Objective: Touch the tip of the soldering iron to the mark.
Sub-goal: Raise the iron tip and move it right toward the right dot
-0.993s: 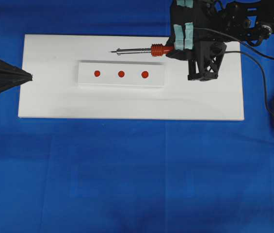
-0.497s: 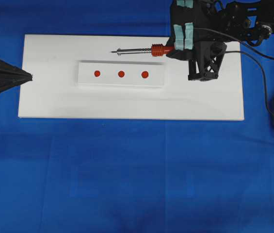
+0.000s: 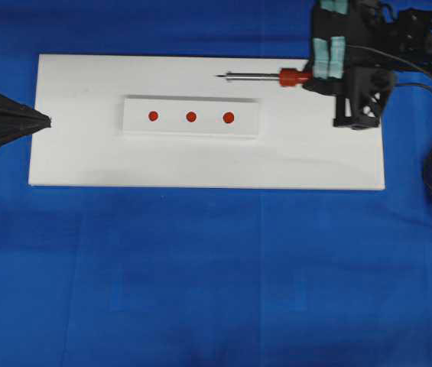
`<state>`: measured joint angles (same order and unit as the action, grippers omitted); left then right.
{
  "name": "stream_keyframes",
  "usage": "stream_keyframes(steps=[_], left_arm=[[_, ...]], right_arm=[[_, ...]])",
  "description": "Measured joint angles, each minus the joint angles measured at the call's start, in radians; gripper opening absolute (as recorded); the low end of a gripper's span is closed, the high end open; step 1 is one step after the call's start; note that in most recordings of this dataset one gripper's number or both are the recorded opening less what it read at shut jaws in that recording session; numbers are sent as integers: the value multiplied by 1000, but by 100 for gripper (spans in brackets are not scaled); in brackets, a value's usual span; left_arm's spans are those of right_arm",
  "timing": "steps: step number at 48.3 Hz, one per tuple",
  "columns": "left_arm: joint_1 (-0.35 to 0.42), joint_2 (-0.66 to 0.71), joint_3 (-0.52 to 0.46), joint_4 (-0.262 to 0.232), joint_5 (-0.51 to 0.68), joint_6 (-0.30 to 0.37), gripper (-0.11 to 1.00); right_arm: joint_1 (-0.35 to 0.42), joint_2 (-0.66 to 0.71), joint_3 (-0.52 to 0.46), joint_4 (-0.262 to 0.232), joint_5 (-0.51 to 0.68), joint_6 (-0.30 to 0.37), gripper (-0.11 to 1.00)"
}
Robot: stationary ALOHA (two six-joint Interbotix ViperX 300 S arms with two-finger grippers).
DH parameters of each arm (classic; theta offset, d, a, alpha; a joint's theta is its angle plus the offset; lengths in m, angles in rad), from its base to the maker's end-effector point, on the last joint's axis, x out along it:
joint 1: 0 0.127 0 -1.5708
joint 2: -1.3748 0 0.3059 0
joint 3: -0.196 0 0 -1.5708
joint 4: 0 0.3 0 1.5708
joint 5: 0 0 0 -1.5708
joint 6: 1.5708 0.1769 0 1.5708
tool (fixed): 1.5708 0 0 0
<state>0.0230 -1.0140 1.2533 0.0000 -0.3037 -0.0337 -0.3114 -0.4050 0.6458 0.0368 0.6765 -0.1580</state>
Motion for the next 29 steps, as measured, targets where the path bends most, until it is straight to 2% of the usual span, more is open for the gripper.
stream_keyframes(steps=[9,29], left_arm=[[0,0,0,0,0,2,0],[0,-2,-2,0,0,2,0]], right_arm=[[0,-64,40,-28,32,26,6],[0,-78,55,-29,34,28,6]])
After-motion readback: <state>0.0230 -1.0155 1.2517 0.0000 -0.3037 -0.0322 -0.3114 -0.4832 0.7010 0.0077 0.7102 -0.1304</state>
